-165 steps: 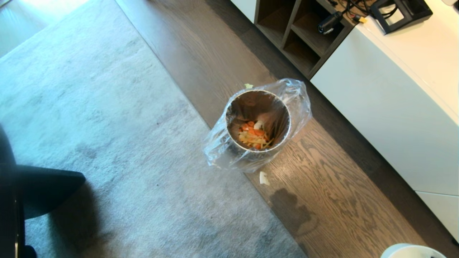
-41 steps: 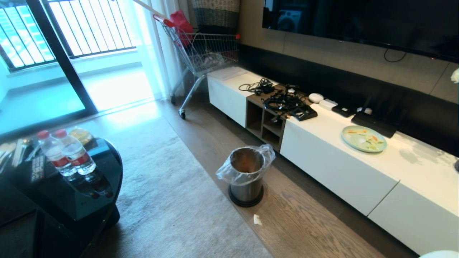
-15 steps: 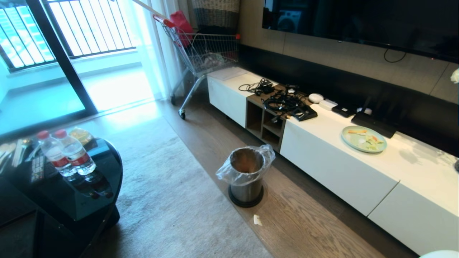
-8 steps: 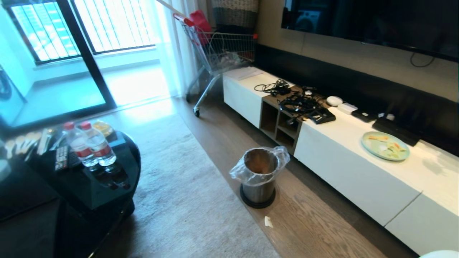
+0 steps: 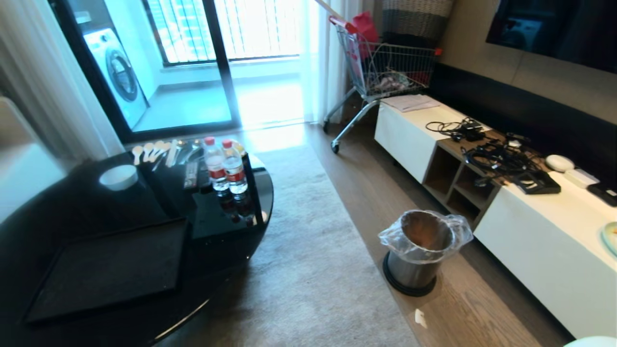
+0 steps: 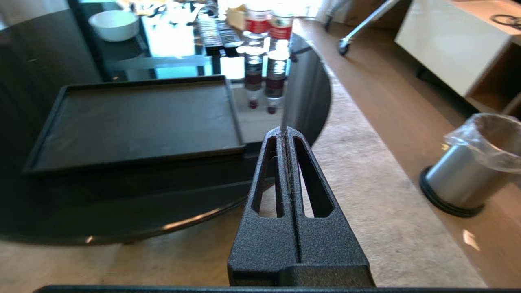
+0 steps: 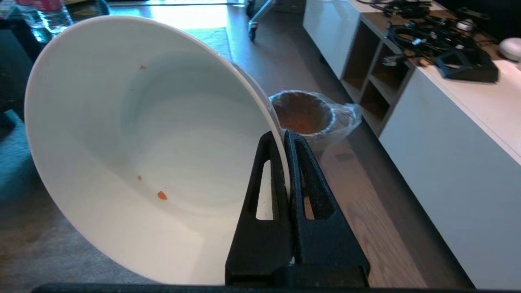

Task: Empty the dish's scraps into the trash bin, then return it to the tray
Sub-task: Put the bowl back to the table

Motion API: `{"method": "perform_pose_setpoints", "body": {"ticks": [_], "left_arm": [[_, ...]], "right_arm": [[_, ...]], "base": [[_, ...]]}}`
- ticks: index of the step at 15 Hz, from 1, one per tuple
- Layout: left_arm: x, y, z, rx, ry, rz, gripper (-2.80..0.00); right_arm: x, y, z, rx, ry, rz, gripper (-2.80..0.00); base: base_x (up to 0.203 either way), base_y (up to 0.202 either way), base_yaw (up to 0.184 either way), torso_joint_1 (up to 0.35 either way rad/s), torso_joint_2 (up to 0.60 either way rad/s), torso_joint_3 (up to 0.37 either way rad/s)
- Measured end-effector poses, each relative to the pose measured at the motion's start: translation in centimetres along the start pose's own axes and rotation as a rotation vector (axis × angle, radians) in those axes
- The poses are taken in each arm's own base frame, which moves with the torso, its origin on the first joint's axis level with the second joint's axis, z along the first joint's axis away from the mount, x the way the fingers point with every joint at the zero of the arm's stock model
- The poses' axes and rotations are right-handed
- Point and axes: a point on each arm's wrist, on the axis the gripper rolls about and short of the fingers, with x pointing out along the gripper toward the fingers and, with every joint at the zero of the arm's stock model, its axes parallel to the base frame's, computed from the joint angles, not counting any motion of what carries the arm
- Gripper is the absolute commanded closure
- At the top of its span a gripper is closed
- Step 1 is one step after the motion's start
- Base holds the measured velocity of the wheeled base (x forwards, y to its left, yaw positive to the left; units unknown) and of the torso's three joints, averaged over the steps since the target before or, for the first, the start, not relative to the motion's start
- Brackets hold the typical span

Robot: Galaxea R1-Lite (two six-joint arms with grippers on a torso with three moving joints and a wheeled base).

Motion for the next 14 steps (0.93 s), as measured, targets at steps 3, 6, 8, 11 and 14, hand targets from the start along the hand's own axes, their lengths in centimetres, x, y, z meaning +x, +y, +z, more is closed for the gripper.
{"method": "perform_pose_setpoints", "body": {"ticks": [3,6,8,11,14], "left_arm": [[0.0,0.0,0.0,0.0,0.0,0.0,0.0],[0.0,0.0,0.0,0.0,0.0,0.0,0.0],[0.0,0.0,0.0,0.0,0.0,0.0,0.0],[0.0,0.0,0.0,0.0,0.0,0.0,0.0],[0.0,0.0,0.0,0.0,0.0,0.0,0.0]], "right_arm": [[0.0,0.0,0.0,0.0,0.0,0.0,0.0],[0.0,0.0,0.0,0.0,0.0,0.0,0.0],[0.0,0.0,0.0,0.0,0.0,0.0,0.0],[0.0,0.0,0.0,0.001,0.0,0.0,0.0],[0.0,0.0,0.0,0.0,0.0,0.0,0.0]], "base": [[0.001,-0.01,0.167,0.0,0.01,0.007],[0.0,-0.011,0.169,0.003,0.0,0.004],[0.0,-0.013,0.171,0.003,0.01,0.002],[0.0,-0.01,0.169,0.002,0.0,0.0],[0.0,-0.007,0.17,0.002,0.0,-0.001]]}}
